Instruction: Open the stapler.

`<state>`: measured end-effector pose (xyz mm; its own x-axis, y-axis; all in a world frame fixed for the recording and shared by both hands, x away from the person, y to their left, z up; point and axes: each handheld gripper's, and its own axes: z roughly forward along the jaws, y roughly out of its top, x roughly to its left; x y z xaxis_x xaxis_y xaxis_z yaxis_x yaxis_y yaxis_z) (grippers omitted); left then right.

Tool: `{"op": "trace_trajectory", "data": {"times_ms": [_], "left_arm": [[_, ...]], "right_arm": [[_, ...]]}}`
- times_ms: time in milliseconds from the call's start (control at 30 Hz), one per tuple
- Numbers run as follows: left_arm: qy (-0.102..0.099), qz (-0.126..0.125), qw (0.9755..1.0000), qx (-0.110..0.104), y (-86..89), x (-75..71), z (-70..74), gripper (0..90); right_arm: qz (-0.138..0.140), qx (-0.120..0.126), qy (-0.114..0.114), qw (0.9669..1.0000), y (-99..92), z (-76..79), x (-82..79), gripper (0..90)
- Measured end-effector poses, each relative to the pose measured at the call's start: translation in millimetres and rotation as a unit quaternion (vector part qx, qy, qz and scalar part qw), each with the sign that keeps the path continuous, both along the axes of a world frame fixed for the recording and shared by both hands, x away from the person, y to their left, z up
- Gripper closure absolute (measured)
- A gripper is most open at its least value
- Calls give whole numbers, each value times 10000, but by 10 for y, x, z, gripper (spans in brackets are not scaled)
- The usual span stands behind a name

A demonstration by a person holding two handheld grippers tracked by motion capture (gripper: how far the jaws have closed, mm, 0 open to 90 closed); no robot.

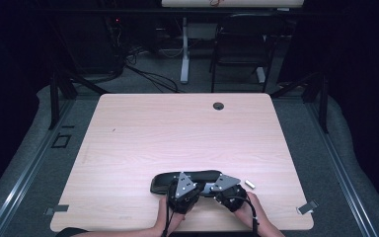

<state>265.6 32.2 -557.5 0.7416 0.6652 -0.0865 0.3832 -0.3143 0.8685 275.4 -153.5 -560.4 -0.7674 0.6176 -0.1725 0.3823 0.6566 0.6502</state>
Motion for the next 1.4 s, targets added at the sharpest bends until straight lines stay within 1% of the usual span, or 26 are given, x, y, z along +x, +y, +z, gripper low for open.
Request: {"op": "trace_trajectory", "data": {"times_ms": [233,500,733,933,1033,1200,1400], "left_arm": [[10,-5,10000,-63,0,-2,15,897],[-4,4,10000,-38,7,-1,31,897],[-55,-11,9999,-129,17,5,79,898],[-40,7,9998,-172,19,5,88,897],[-52,10,9998,-178,21,5,112,897],[-100,-16,9996,-260,38,14,169,897],[-90,-16,9995,-306,43,14,200,897]], "right_arm": [[-1,12,-8,10000,1,-2,-1,900],[10,6,-8,10000,-1,-2,0,900],[10,15,-23,10000,0,-4,0,900],[16,4,-22,10000,0,-2,0,900],[20,-3,-25,10000,0,-2,0,900],[24,6,-35,10000,0,-4,0,900],[33,-6,-41,10000,1,-3,1,900]]}}
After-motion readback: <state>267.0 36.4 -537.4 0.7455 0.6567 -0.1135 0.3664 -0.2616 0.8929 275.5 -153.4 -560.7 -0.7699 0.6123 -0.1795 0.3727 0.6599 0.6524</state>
